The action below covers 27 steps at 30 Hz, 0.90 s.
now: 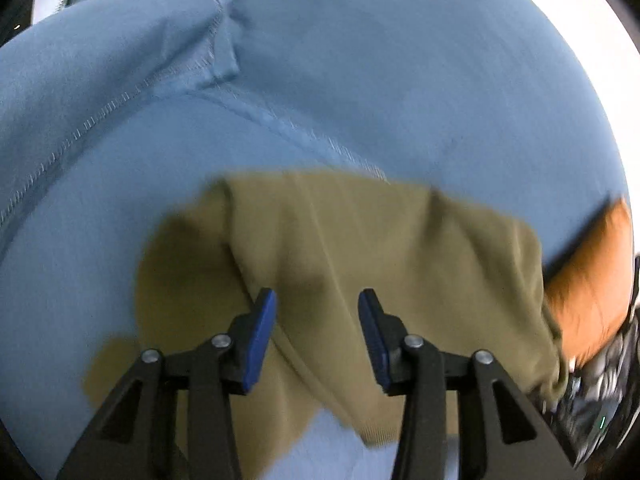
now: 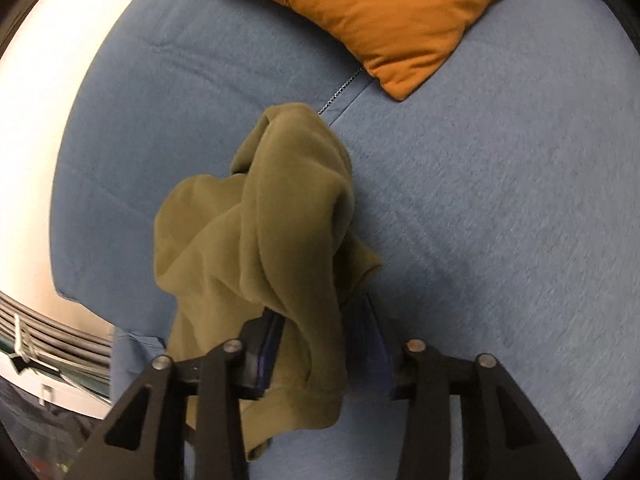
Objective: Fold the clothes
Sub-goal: 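Close the left gripper on the sweatshirt hem while the right gripper holds its edge, then lift the sweatshirt off the seat with both grippers and shake it out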
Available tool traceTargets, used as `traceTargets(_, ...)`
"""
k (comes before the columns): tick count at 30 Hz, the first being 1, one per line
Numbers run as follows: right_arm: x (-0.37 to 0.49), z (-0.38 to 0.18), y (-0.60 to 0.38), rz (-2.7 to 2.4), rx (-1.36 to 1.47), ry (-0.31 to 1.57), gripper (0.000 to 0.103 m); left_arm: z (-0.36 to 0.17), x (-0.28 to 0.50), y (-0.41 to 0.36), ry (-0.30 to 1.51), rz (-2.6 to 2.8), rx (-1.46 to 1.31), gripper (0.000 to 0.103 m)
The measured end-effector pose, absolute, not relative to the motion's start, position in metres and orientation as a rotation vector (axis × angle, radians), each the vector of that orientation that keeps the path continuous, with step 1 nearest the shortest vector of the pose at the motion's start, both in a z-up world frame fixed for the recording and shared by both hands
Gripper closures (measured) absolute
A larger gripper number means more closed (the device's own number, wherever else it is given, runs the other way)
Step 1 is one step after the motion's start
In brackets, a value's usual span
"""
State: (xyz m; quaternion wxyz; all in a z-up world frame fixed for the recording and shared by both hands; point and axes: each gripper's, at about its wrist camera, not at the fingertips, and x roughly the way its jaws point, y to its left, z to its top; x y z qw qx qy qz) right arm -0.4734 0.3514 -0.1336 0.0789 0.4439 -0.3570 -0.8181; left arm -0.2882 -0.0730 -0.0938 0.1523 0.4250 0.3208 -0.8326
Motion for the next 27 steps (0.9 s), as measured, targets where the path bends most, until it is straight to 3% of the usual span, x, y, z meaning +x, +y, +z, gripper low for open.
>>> traceTargets(2, -0.476, -0.135, 0.344, -2.455, 1.335, -1.024, 0.065, -0.111, -0.286, -0.045, 0.938, -2.391, 1.336, 0.061)
traceTargets(3, -0.476, -0.134, 0.341, -2.462, 1.332, -1.001, 0.08, -0.12, -0.287, -0.034, 0.943, -2.387, 1.386, 0.061)
traceTargets(5, -0.473, -0.123, 0.335, -2.497, 1.297, -0.956, 0.094, -0.136, -0.292, -0.023, 0.976, -2.365, 1.47, 0.061)
traceTargets(9, -0.46, -0.092, 0.327, -2.568, 1.182, -0.886, 0.096, -0.151, -0.304, -0.013, 1.03, -2.387, 1.526, 0.066)
traceTargets(12, -0.444, -0.069, 0.327, -2.577, 1.093, -0.891, 0.096, -0.149, -0.313, -0.014, 1.063, -2.45, 1.492, 0.091)
traceTargets(13, -0.437, -0.061, 0.328, -2.577, 1.068, -0.895, 0.096, -0.143, -0.313, -0.014, 1.066, -2.483, 1.459, 0.093)
traceTargets(17, -0.428, -0.031, 0.329, -2.6, 0.968, -0.875, 0.096, -0.101, -0.309, -0.011, 1.051, -2.62, 1.263, 0.095)
traceTargets(23, -0.4, 0.007, 0.327, -2.611, 0.791, -0.818, 0.096, -0.007, -0.284, -0.002, 0.799, -2.885, 0.729, 0.095)
traceTargets(27, -0.376, 0.031, 0.315, -2.616, 0.609, -0.733, 0.096, 0.025, -0.271, -0.002, 0.709, -2.929, 0.509, 0.095)
